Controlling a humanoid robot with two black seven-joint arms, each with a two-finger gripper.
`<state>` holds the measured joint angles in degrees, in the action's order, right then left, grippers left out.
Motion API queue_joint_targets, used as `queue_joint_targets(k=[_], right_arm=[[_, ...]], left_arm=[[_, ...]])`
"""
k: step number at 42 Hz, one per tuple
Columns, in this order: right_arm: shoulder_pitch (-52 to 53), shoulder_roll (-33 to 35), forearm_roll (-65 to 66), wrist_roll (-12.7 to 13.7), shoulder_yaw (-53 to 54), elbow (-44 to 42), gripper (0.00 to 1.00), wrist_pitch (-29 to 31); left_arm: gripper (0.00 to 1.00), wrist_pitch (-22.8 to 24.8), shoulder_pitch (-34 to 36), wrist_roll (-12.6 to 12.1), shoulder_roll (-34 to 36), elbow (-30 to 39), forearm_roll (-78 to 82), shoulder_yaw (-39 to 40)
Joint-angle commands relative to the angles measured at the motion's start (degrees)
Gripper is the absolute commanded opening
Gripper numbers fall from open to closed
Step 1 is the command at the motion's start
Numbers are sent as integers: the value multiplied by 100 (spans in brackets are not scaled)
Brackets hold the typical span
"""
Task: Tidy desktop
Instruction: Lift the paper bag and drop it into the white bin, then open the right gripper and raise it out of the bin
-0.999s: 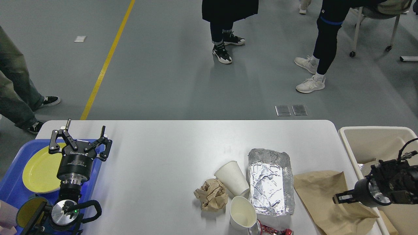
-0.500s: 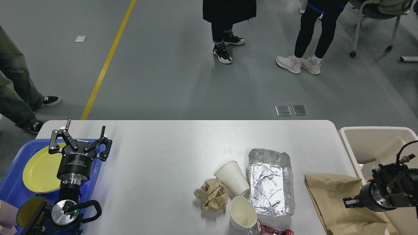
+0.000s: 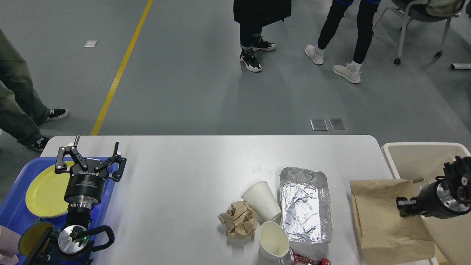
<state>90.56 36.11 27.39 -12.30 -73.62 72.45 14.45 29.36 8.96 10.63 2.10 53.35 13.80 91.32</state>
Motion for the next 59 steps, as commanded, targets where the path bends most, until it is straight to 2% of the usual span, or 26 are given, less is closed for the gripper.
queue_joint_targets(k=[1, 6, 11, 13, 14, 19, 25, 32, 39, 44, 53, 59], right_arm=[[944, 326, -5, 8, -73, 155, 0, 1040], [1927, 563, -5, 17, -266, 321, 0, 1893], [2973, 599, -5, 96, -792, 576, 0, 2184], [3248, 625, -14, 175, -916, 638, 0, 2202], [3353, 669, -58, 297, -969, 656, 0, 2211], [3363, 854, -181, 597, -970, 647, 0, 2167], [3162, 1144, -207, 650, -970, 358, 0, 2062], [1819, 1320, -593, 641, -724, -968, 0, 1527], [-378, 1285, -1060, 659, 197, -2462, 0, 472], [-2022, 1197, -1490, 826, 1217, -3622, 0, 6], [-4263, 91, -2404, 834, 2053, -5503, 0, -645], [-5135, -446, -2870, 861, 2291, -6347, 0, -1110]], left_arm=[[96, 0, 0, -9, 0, 0, 0, 0], [96, 0, 0, 0, 0, 0, 9, 0], [96, 0, 0, -9, 0, 0, 0, 0], [96, 0, 0, -9, 0, 0, 0, 0], [96, 0, 0, -9, 0, 0, 0, 0], [96, 0, 0, -9, 0, 0, 9, 0], [96, 0, 0, -9, 9, 0, 0, 0], [96, 9, 0, 0, 1, 0, 0, 0], [96, 0, 0, 0, 9, 0, 0, 0], [96, 0, 0, 0, 1, 0, 0, 0], [96, 0, 0, 0, 0, 0, 0, 0], [96, 0, 0, 0, 1, 0, 0, 0]])
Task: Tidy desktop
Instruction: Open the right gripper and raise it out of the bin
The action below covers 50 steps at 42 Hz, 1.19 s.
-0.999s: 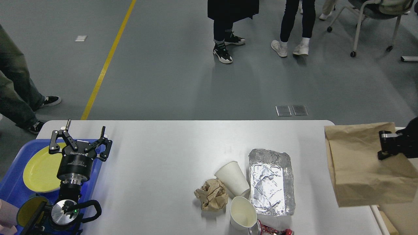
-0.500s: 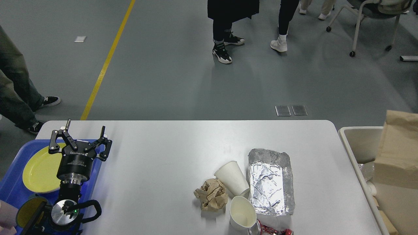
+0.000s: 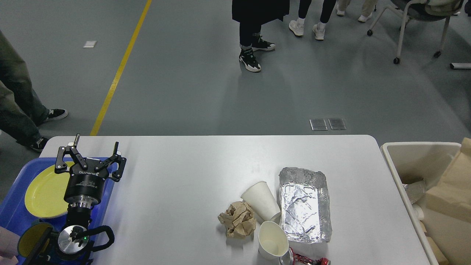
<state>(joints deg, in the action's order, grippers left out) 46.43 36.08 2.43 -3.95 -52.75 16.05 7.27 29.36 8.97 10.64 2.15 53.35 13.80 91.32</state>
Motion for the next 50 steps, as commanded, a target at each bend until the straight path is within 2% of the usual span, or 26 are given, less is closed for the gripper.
queue_joint_targets(k=[1, 5, 11, 25, 45, 46, 50], right_arm=[[-845, -531, -418, 35, 221, -813, 0, -489], [-1355, -883, -585, 123, 221, -1139, 0, -946], [-1567, -944, -673, 185, 230, -1139, 0, -1298], [-2024, -1340, -682, 185, 327, -1130, 0, -1324], [-2059, -1437, -682, 176, 335, -1078, 0, -1324], [-2059, -1437, -682, 176, 353, -1078, 6, -1333], [-2050, -1428, -673, 176, 327, -1078, 68, -1395]], left_arm=[[96, 0, 0, 0, 4, 0, 0, -9], [96, 0, 0, 0, -4, 0, 0, 0], [96, 0, 0, 0, 4, 0, 0, 0], [96, 0, 0, 0, -5, 0, 0, 0], [96, 0, 0, 0, 4, 0, 0, 0], [96, 0, 0, 0, -4, 0, 0, 0], [96, 0, 0, 0, 4, 0, 0, 0]])
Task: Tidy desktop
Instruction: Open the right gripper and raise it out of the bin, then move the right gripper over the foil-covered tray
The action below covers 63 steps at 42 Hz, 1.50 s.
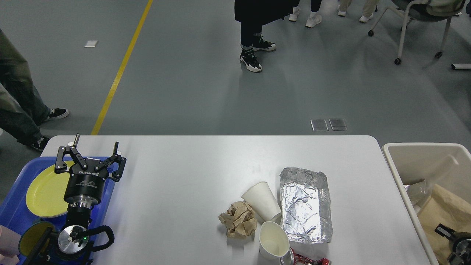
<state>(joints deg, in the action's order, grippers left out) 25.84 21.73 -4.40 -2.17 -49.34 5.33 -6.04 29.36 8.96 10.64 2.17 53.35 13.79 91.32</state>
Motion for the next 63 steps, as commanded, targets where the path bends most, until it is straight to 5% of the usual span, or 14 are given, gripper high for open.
queue_joint_targets(k=[1, 3, 18, 29, 47, 56, 63], right_arm=[[9, -2, 9, -3, -23, -6, 81, -99], [17, -2, 9, -12, -23, -6, 100, -186], [114, 51, 26, -12, -32, 134, 100, -143], [1466, 657, 176, -12, -540, 1074, 100, 752], [6537, 895, 466, 6, -3098, 4870, 100, 2685], [8785, 35, 457, 58, -3924, 5925, 100, 4451], [10167, -133, 448, 58, -3952, 6813, 100, 5051]], left_arm=[[96, -1, 0, 0, -6, 0, 1, 0], [96, -1, 0, -9, -6, 0, 1, 0], [96, -1, 0, 0, 2, 0, 1, 0], [96, -1, 0, -9, 2, 0, 1, 0], [96, -1, 0, -9, -6, 0, 1, 0], [96, -1, 0, -9, -6, 0, 1, -1], [96, 8, 0, 0, -6, 0, 1, -9]])
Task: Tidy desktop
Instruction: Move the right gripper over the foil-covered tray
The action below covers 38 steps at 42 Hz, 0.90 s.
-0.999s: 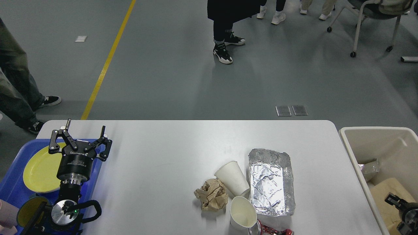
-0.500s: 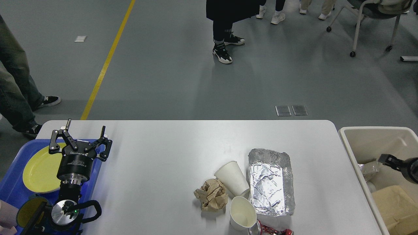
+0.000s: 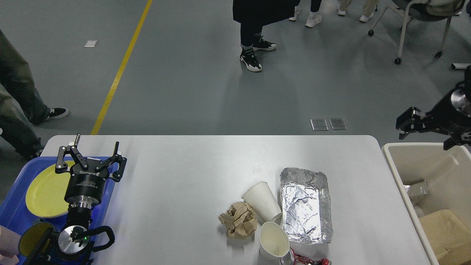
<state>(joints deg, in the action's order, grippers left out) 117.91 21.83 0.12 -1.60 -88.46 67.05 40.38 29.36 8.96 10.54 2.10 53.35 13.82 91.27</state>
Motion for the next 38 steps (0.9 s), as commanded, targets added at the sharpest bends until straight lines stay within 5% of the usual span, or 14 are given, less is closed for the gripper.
queue_joint_targets(k=[1, 8, 14, 18, 38], right_arm=[[1301, -188, -4, 2, -5, 852, 100, 548], [2262, -206, -21, -7, 356, 1811, 100, 1252], [2780, -416, -197, -16, 418, 2567, 100, 1262], [2886, -899, -337, -16, 558, 2646, 100, 1262], [2624, -909, -338, -16, 866, 2647, 100, 559]], left_arm=[[96, 0, 0, 9, 1, 0, -2, -4], [96, -1, 0, 9, 1, 0, -2, 4], [96, -1, 0, 9, 1, 0, -2, 4], [96, -1, 0, 9, 1, 0, -2, 4], [96, -1, 0, 0, 1, 0, -2, 4]])
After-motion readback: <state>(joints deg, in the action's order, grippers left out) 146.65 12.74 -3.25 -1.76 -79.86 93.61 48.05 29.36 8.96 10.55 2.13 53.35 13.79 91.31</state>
